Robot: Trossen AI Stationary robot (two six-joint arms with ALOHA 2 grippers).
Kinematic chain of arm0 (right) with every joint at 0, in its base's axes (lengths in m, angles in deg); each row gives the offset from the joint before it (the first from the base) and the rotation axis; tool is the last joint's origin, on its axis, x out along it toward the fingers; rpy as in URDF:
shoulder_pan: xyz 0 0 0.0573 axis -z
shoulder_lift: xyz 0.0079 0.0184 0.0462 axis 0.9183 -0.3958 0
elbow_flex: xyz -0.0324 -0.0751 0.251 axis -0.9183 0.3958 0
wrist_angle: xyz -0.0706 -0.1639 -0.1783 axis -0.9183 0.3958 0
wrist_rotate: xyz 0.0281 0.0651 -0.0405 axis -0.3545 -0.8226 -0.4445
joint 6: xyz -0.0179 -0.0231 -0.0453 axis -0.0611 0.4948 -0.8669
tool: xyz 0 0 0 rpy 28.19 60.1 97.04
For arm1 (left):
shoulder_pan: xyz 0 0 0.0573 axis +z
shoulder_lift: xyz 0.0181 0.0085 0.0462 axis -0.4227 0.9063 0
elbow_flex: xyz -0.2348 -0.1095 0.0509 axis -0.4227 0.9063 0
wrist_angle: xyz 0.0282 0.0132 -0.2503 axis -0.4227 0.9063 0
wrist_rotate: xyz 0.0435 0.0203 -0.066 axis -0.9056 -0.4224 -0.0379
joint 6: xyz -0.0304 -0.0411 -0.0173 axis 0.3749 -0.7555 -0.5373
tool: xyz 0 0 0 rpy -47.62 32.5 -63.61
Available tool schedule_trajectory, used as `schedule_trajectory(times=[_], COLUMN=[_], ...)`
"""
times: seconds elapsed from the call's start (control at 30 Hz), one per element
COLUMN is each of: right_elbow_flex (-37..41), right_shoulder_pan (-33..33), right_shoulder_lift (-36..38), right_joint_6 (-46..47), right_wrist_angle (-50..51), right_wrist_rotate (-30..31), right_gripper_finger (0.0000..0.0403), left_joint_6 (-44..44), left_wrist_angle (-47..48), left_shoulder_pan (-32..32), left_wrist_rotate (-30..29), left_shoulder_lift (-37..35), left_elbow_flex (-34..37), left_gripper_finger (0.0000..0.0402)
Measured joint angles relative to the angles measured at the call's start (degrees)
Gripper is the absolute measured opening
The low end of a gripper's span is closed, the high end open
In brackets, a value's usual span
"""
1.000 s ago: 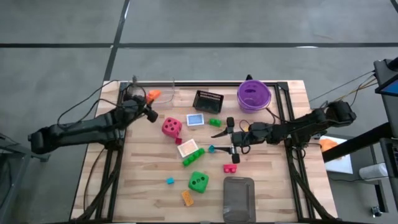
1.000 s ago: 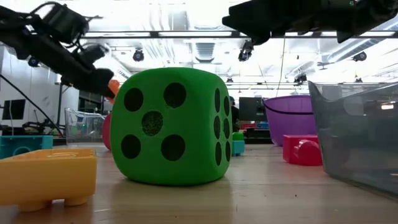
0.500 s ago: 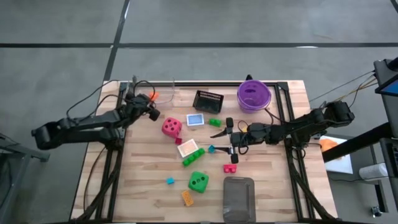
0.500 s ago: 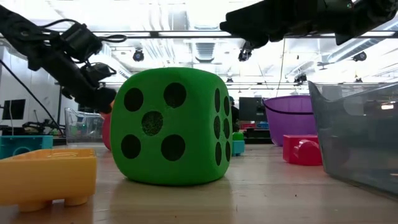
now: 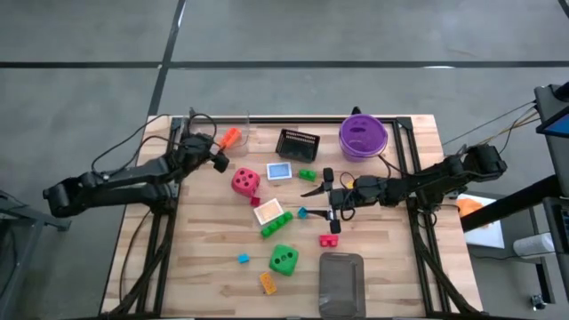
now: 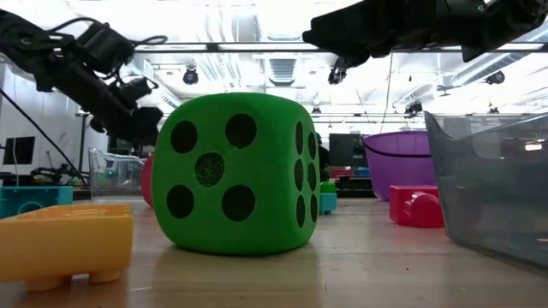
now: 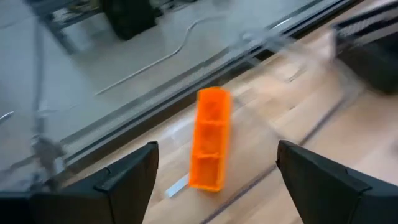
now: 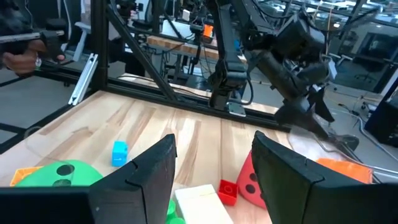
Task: Pick & Place Toys
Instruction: Put the bottom blue game piece into the transparent bin
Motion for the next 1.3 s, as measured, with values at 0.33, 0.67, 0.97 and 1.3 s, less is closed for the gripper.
schedule_trajectory(times=[0.33,0.67,0.97,1.3], right_elbow_flex=[0.0,0.0,0.0,0.0], right_shoulder_pan=[0.0,0.0,0.0,0.0], right_shoulder_lift=[0.0,0.0,0.0,0.0], right_joint_6=[0.6,1.2,1.5,1.5], right_wrist_angle=[0.6,1.8,2.8,2.8], right_wrist_rotate=[0.0,0.0,0.0,0.0], right_gripper_finger=[0.0203,0.0203,0.0203,0.0203], left_joint_6=[-0.1,-4.9,-15.1,-26.1], left_wrist_angle=[4.2,7.2,4.4,-3.1], left_shoulder_pan=[-3.7,-27.9,-60.4,-72.8], left_wrist_rotate=[28.5,31.2,10.6,-1.0], left_shoulder_lift=[-10.0,-10.6,-5.7,10.6], left_elbow_flex=[0.0,0.1,0.1,-2.2], left_gripper_finger=[0.0328,0.0329,0.0329,0.0329])
